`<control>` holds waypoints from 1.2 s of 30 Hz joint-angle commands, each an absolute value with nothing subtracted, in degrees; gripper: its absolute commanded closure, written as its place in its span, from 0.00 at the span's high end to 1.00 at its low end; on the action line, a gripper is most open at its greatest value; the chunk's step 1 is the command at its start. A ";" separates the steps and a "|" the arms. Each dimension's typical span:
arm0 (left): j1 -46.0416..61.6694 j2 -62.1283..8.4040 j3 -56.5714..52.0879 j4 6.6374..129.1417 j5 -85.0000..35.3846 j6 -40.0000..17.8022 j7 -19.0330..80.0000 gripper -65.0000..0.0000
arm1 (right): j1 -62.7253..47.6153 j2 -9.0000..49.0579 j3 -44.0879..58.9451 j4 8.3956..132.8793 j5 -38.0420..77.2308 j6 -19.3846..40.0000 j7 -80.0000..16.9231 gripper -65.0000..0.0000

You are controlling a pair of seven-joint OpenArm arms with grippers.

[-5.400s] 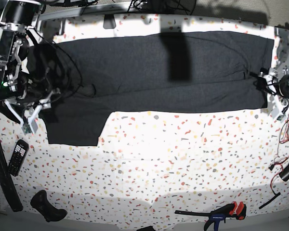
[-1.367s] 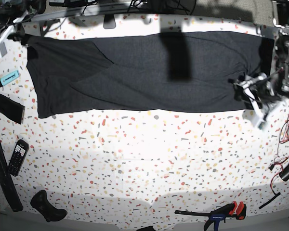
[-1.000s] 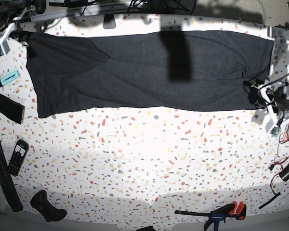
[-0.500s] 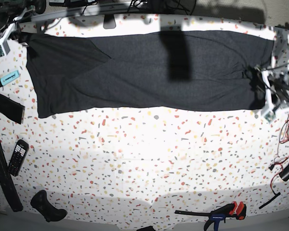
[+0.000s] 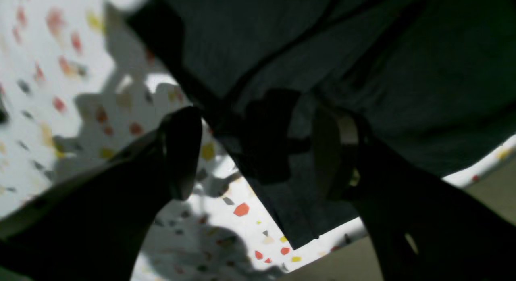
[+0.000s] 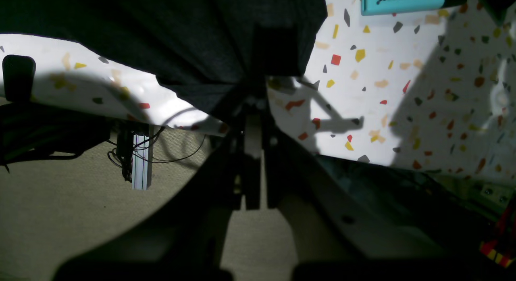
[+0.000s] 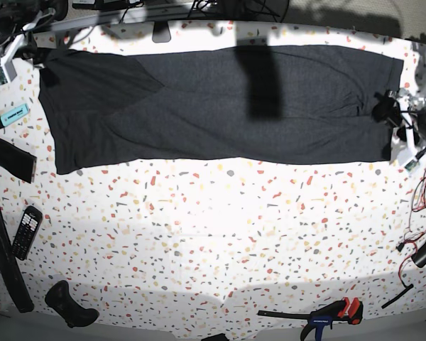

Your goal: Fold the T-shirt properly

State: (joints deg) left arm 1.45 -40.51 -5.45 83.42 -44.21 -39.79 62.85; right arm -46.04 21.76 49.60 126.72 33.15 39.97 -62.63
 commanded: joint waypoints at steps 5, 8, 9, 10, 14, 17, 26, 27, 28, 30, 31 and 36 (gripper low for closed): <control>-0.82 -41.78 -5.52 79.90 -45.34 -40.00 58.48 0.63 | -46.52 22.52 50.24 127.59 33.43 40.00 -62.24 0.00; -0.97 -41.78 -5.52 79.92 -45.34 -40.00 61.08 0.63 | -46.52 22.52 50.24 127.59 33.43 40.00 -62.22 0.00; -0.93 -41.78 -5.52 79.90 -45.58 -40.00 61.95 0.63 | -46.52 22.52 50.24 127.59 33.43 40.00 -62.19 0.00; -0.67 -41.80 -5.52 79.90 -45.87 -40.00 62.30 0.63 | -46.52 22.52 50.24 127.59 33.43 40.00 -62.19 0.00; 0.62 -41.78 -5.52 79.90 -49.69 -40.00 62.11 0.63 | -46.52 22.52 50.24 127.59 33.45 40.00 -62.17 0.00; 1.30 -41.76 -5.52 79.90 -50.09 -40.00 62.08 0.63 | -46.52 22.52 50.24 127.59 33.43 40.00 -62.17 0.00; 1.28 -41.78 -5.52 79.92 -54.48 -40.00 62.72 0.56 | -46.52 22.55 50.24 127.59 33.43 40.00 -62.17 0.00; 1.28 -41.78 -5.52 79.90 -54.54 -40.00 62.54 0.51 | -46.52 22.55 50.24 127.59 33.43 40.00 -62.17 0.00; 1.28 -41.78 -5.52 79.92 -54.50 -40.00 62.39 0.46 | -46.52 22.55 50.24 127.59 33.43 40.00 -62.17 0.00; 1.28 -41.78 -5.52 79.90 -54.50 -40.00 62.13 0.33 | -46.52 22.55 50.24 127.61 33.43 40.00 -62.17 0.00; 1.28 -41.78 -5.52 79.90 -54.52 -40.00 61.95 0.27 | -46.50 22.55 50.24 127.59 33.43 40.00 -62.17 0.00; 1.28 -41.82 -5.52 79.90 -54.52 -40.00 61.49 0.09 | -46.52 22.55 50.24 127.59 33.43 40.00 -62.17 0.00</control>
